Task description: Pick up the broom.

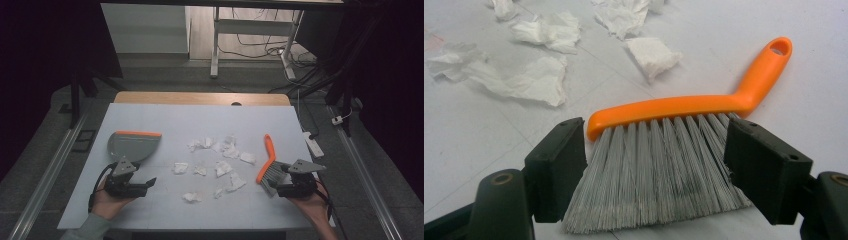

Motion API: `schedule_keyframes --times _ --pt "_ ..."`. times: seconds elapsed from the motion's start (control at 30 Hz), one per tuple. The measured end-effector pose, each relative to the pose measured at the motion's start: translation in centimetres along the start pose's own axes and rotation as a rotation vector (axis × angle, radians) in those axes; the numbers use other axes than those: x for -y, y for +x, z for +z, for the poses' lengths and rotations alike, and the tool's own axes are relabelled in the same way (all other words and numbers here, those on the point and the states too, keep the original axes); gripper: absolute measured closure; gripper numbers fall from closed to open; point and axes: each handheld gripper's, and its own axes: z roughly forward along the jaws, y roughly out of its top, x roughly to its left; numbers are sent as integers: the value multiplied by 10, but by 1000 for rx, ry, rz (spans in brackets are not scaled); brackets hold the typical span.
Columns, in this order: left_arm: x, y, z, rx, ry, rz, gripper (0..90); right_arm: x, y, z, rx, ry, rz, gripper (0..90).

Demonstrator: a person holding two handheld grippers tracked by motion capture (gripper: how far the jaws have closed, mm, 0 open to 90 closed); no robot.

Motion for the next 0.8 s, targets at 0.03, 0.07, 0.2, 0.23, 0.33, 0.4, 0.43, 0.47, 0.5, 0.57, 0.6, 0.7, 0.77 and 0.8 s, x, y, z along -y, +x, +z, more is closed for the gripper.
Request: schedule_keyframes --times 0.03,0.07,0.2,0.23,0.33,0.4,0.43,0.47,0.5,0.57,0.6,0.7,0.77,0.8 --pt "0 0 0 0 0 0 220 0 0 0 -2 2 -2 251" --pt "0 0 0 -1 -1 -1 220 0 0 0 -2 2 -2 251" --pt "1 1 0 -5 1 -2 220 -1 1 0 -3 8 2 251" --pt "1 1 0 -9 1 0 221 -2 1 0 -2 7 3 251" --pt "1 1 -2 -14 -8 -7 220 -2 1 0 0 9 2 251" --pt "1 2 -2 -20 -4 -12 221 -2 1 0 -8 17 9 247" --pt "2 2 -3 -23 -5 -10 220 -3 1 0 -12 20 7 246" --pt "2 3 -3 -26 -5 -9 221 -3 1 -1 -10 21 -1 246" --pt "2 3 -4 -27 -7 -10 221 -3 1 -1 -10 21 -1 246" --pt "2 4 -4 -22 -13 -14 221 -5 2 -2 -13 19 1 247" --pt "2 4 -3 -22 -12 -12 221 -5 2 -1 -14 15 1 247" --pt "1 4 -1 -28 -7 -5 220 -8 3 -1 -21 28 1 247" --pt "1 4 0 -30 -2 -4 220 -10 3 -1 -19 34 7 247" --pt "1 5 0 -33 -2 -2 220 -11 3 -1 -12 37 11 249"
